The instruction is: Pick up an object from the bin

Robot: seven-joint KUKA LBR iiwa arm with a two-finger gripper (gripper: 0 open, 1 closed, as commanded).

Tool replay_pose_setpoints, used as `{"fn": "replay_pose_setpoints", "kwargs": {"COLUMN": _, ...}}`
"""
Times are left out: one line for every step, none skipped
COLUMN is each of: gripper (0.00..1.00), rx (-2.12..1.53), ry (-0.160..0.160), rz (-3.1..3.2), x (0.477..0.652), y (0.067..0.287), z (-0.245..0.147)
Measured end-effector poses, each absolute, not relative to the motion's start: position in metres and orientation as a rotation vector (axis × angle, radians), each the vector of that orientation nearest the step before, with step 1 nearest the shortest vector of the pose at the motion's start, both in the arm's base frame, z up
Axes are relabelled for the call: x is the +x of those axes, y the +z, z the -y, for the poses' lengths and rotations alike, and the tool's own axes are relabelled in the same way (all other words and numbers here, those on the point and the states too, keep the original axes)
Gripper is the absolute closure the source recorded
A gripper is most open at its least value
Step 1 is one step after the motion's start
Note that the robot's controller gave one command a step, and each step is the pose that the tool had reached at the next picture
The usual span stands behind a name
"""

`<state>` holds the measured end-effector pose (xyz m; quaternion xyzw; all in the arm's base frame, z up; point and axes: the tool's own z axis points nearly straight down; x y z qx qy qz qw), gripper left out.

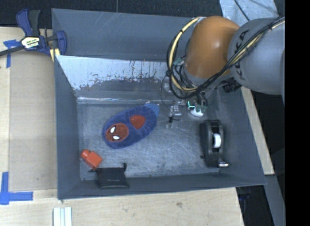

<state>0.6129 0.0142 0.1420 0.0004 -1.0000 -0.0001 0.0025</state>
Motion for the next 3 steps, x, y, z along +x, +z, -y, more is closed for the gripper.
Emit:
{"fn": "replay_pose_setpoints", "kwargs": {"gripper": 0.0, "rx": 0.308, "ry": -0.001, "rz": 3.126, "x": 0.616, "y": 0.068, "z": -0.042}}
{"fn": "replay_pose_setpoints", "kwargs": {"gripper": 1.0, "rx": 0.304, "ry": 0.0, "rz": 3.131, "x": 0.618, "y": 0.071, "z": -0.041}}
{"fn": "replay_pose_setpoints", "kwargs": {"gripper": 1.0, "rx": 0.301, "ry": 0.002, "rz": 3.14, "x": 0.615, "y": 0.202, "z": -0.034}}
